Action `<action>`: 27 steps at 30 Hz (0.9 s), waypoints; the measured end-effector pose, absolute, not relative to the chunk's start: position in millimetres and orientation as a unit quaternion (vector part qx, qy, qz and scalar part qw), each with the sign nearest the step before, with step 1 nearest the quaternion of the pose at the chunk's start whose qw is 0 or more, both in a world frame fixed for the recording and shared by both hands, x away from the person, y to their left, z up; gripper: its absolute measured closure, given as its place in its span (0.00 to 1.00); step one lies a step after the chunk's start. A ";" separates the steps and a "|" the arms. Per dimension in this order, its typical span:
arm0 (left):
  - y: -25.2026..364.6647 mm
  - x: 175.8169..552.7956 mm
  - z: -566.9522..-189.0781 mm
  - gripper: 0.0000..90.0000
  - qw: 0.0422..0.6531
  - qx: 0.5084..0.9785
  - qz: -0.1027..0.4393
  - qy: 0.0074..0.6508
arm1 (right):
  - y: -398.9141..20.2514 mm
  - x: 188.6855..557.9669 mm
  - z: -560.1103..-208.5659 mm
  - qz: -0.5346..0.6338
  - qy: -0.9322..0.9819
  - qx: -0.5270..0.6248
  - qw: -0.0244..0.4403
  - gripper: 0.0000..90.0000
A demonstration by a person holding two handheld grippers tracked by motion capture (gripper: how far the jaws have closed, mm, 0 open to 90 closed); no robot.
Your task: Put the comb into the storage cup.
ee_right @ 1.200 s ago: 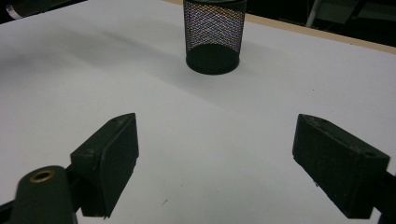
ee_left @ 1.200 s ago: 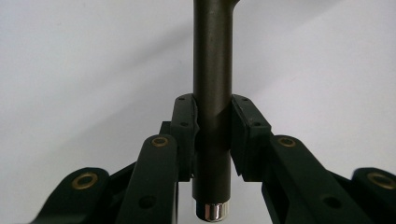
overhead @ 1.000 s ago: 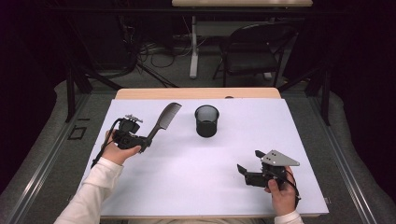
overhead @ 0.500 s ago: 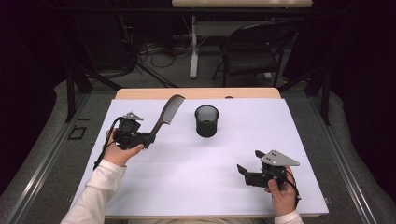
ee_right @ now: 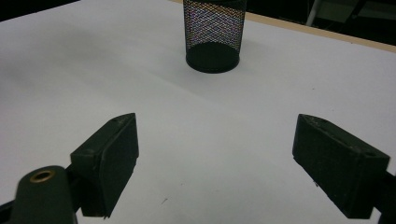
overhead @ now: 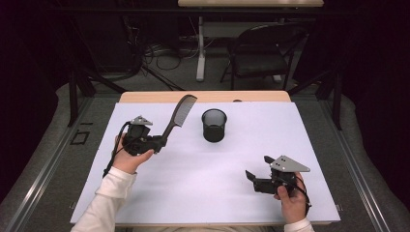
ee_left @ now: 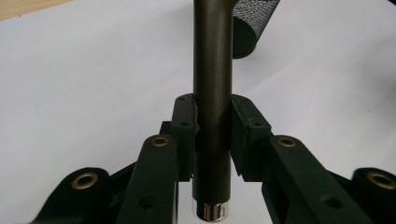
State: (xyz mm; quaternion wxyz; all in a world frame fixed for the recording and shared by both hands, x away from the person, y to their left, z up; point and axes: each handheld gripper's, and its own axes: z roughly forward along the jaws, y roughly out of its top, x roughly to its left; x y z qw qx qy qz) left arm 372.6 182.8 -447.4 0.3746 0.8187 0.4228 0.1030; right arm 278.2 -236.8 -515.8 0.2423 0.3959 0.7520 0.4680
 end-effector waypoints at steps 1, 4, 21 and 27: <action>181.6 371.5 -447.5 0.81 0.377 0.817 0.109 0.423 | -236.7 278.1 -515.8 0.468 0.752 0.396 0.242 0.16; 180.0 369.2 -448.4 0.81 0.392 0.808 0.122 0.422 | -236.8 278.2 -515.9 0.469 0.751 0.396 0.242 0.16; 180.0 356.6 -455.0 0.81 0.438 0.776 0.165 0.424 | -236.9 278.0 -515.7 0.467 0.751 0.397 0.246 0.16; 173.3 352.4 -460.9 0.81 0.450 0.769 0.170 0.421 | -236.6 278.3 -516.4 0.466 0.751 0.400 0.244 0.16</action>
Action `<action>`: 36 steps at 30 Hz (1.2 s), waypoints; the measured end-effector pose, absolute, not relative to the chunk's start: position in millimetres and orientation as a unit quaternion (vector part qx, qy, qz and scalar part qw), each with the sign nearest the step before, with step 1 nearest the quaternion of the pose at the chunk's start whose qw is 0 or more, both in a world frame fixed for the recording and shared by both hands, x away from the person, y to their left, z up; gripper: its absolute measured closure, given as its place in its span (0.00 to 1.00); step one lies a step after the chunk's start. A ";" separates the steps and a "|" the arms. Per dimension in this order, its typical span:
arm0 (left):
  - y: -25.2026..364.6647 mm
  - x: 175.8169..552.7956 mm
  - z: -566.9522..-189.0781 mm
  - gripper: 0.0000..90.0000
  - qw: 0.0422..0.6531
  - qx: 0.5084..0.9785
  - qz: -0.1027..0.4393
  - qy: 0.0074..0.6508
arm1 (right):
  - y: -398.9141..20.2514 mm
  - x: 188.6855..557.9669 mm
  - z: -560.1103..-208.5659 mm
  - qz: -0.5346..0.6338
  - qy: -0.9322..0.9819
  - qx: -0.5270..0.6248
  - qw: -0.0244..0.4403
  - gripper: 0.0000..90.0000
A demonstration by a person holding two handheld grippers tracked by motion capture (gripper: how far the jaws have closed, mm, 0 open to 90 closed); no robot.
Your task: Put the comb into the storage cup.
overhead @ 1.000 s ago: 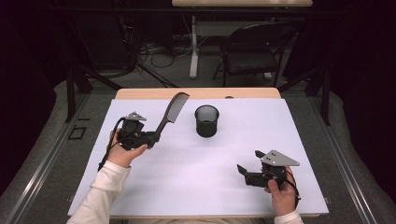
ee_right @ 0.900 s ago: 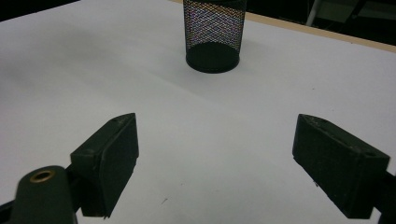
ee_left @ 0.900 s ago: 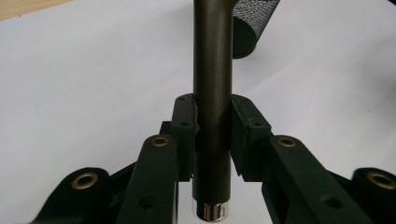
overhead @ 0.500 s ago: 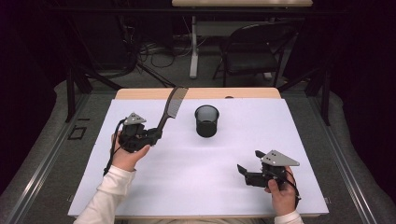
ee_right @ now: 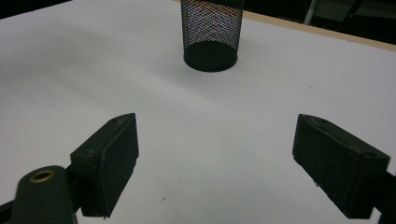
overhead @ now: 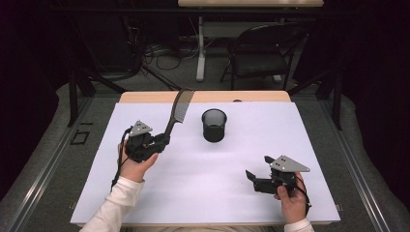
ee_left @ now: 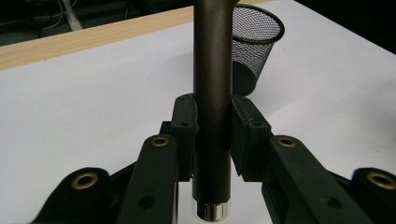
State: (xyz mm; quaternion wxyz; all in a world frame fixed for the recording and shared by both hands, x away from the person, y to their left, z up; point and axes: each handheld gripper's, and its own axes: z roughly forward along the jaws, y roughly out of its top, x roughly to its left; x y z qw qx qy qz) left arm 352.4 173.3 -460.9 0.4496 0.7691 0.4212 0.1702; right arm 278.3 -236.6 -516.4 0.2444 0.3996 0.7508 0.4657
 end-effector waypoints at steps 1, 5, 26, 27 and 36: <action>171.9 351.7 -461.8 0.81 0.451 0.769 0.171 0.420 | -236.3 278.3 -516.3 0.467 0.750 0.400 0.244 0.16; 166.8 348.7 -464.1 0.81 0.452 0.772 0.171 0.413 | -235.2 278.1 -515.9 0.467 0.748 0.403 0.245 0.16; 151.4 339.2 -477.9 0.81 0.463 0.771 0.169 0.402 | -225.6 281.9 -517.6 0.462 0.749 0.427 0.210 0.04; 150.8 338.8 -478.7 0.81 0.463 0.771 0.169 0.403 | -225.3 281.9 -517.7 0.460 0.749 0.430 0.207 0.04; 144.2 335.0 -484.4 0.81 0.465 0.773 0.174 0.396 | -222.9 284.5 -519.4 0.457 0.752 0.434 0.193 0.03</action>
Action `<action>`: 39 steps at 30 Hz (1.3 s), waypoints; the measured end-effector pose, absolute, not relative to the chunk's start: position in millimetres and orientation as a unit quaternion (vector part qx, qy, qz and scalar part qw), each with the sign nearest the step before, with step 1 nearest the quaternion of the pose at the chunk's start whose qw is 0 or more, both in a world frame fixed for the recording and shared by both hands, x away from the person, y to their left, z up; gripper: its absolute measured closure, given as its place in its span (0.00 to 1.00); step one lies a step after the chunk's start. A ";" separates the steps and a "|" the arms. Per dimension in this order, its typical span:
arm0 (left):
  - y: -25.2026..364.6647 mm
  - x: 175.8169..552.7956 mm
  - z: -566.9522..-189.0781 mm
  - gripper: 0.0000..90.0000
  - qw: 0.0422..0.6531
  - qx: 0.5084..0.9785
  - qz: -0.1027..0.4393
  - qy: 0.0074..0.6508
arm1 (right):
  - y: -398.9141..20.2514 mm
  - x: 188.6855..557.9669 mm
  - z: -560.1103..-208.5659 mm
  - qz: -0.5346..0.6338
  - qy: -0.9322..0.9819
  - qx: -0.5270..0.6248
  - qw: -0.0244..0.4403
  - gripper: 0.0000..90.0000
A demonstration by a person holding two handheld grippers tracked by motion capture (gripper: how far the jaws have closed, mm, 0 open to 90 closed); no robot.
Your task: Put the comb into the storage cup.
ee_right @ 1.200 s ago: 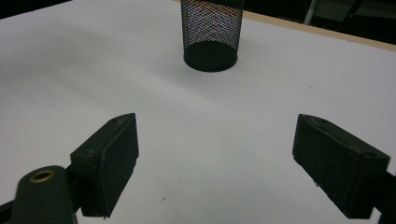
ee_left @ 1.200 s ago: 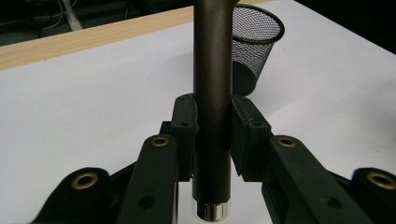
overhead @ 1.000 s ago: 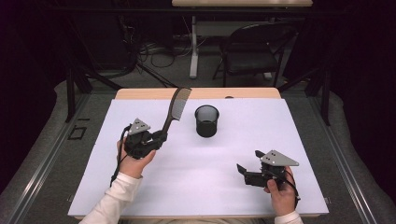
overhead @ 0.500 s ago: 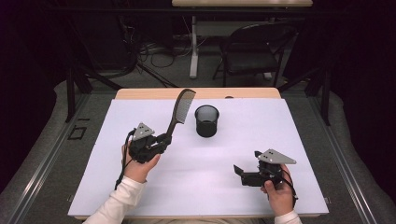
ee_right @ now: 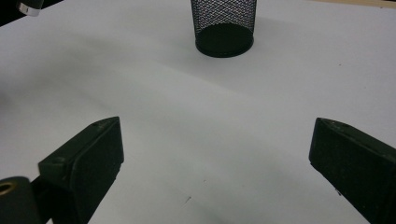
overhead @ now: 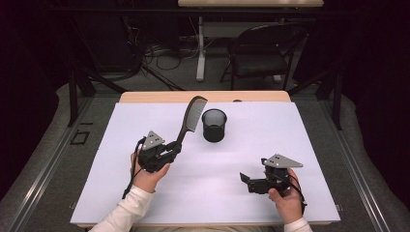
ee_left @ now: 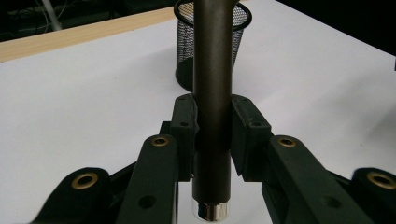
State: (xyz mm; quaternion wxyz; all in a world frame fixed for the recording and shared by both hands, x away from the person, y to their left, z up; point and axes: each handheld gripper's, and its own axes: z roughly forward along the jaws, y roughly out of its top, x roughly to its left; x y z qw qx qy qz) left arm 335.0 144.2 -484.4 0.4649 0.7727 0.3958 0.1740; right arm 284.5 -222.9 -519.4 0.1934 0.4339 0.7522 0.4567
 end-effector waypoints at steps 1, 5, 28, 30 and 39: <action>143.0 334.3 -485.2 0.81 0.466 0.772 0.176 0.396 | -221.9 285.2 -519.7 0.457 0.751 0.436 0.193 0.03; 139.1 332.3 -487.7 0.81 0.464 0.775 0.178 0.391 | -219.6 287.0 -518.8 0.448 0.749 0.448 0.193 0.03; 129.0 326.8 -493.8 0.81 0.465 0.782 0.179 0.374 | -211.3 298.2 -502.9 0.462 0.739 0.459 0.172 0.14; 128.9 326.8 -494.2 0.81 0.464 0.782 0.177 0.376 | -208.8 300.8 -501.4 0.464 0.741 0.456 0.167 0.14; 129.2 326.4 -494.9 0.81 0.465 0.781 0.179 0.376 | -197.9 314.0 -492.0 0.467 0.748 0.449 0.146 0.16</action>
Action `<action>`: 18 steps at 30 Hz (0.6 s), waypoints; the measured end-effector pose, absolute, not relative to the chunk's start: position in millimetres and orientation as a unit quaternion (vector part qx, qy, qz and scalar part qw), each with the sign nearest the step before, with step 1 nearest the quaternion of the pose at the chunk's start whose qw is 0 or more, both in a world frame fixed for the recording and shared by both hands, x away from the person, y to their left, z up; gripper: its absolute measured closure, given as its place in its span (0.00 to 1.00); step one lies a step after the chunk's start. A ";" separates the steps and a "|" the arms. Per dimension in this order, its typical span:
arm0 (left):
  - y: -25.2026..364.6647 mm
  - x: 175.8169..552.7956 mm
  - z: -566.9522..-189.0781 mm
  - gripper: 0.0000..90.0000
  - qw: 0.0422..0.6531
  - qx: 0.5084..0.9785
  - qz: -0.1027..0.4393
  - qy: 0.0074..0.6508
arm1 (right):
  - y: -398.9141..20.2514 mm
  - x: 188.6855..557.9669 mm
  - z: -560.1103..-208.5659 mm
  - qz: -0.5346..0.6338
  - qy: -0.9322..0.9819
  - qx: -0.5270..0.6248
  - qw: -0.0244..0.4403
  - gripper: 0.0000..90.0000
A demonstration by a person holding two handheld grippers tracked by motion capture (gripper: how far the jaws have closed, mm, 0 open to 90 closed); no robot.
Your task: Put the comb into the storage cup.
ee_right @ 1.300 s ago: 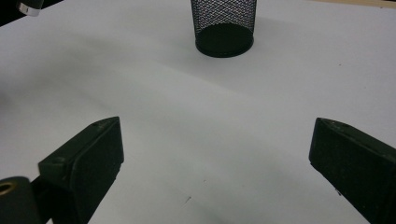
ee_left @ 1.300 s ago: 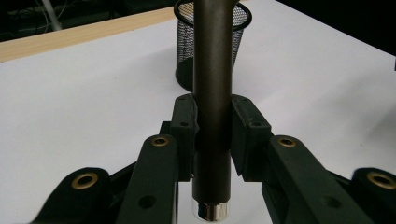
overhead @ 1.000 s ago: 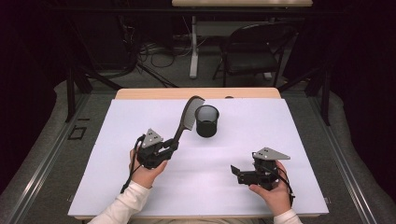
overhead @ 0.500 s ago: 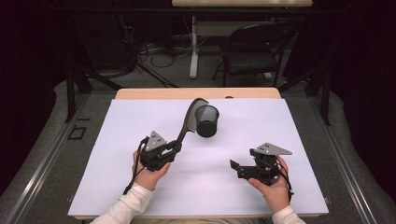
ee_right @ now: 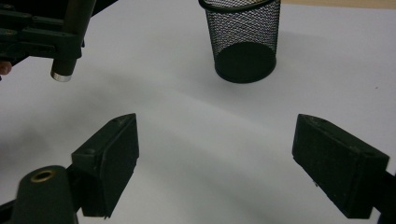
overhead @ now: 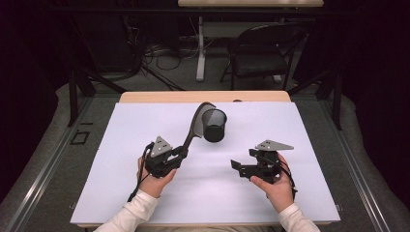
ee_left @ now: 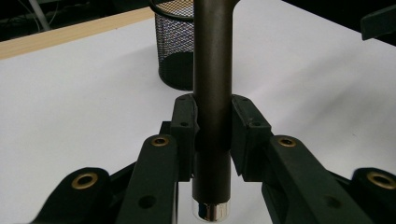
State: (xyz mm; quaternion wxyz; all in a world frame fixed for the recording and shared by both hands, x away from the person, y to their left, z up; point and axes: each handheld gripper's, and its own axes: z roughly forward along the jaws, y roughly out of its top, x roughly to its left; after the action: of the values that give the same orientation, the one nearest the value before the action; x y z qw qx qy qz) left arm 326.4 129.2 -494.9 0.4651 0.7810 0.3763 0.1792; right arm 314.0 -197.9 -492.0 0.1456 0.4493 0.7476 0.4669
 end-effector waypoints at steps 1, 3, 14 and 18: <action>129.4 326.4 -494.9 0.81 0.465 0.781 0.179 0.377 | -196.9 315.5 -491.1 0.467 0.748 0.449 0.145 0.16; 129.4 326.4 -494.8 0.81 0.466 0.781 0.179 0.377 | -195.2 318.4 -489.1 0.465 0.749 0.450 0.142 0.17; 130.4 327.2 -495.2 0.81 0.466 0.781 0.176 0.376 | -189.6 337.3 -479.8 0.452 0.752 0.467 0.109 0.20; 130.1 327.2 -495.5 0.81 0.467 0.781 0.175 0.376 | -186.0 343.9 -475.7 0.451 0.753 0.469 0.099 0.20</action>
State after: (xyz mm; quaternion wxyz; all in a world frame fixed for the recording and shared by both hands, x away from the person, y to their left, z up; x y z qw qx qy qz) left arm 327.2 130.1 -495.5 0.4669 0.7809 0.3763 0.1752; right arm 343.9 -186.0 -475.7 0.0992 0.4688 0.7532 0.4507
